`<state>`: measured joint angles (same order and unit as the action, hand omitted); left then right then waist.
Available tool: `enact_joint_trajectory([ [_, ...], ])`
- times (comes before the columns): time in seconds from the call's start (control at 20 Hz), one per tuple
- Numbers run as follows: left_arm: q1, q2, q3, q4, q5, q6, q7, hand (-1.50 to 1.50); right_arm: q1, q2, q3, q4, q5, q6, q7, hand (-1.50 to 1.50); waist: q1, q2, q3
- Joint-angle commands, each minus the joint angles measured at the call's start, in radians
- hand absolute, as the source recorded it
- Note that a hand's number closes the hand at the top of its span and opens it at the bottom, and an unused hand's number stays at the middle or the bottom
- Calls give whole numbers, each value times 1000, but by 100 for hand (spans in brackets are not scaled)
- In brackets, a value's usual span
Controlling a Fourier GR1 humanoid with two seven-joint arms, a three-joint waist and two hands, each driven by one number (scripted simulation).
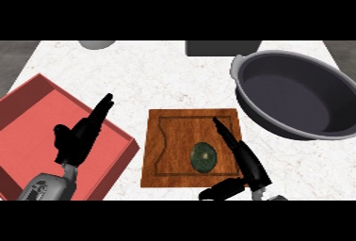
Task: Pick the squash from the cutting board and place it in the pot
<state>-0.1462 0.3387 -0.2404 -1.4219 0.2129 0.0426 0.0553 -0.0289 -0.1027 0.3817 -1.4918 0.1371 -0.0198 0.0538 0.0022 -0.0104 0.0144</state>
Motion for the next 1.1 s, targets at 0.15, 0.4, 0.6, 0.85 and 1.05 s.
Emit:
enact_joint_trajectory([
  [0.15,42,-12,-4,65,21,-52,46,0,-60,59,-73,231,-71,33,-145,-150,8,15,-13],
  [0.4,40,-46,-24,96,-15,-52,26,0,-131,72,-74,364,-41,49,-218,150,5,16,-14],
  [0.6,79,-70,-36,38,-36,-18,40,0,-130,79,-46,420,22,17,-312,150,7,14,-14],
  [0.85,22,-63,-7,47,-26,-24,111,0,-103,101,-49,496,-36,26,-455,150,2,15,-13],
  [1.05,59,-68,-7,40,-44,-43,56,0,-88,101,15,481,-34,-72,-527,150,2,12,-14],
])
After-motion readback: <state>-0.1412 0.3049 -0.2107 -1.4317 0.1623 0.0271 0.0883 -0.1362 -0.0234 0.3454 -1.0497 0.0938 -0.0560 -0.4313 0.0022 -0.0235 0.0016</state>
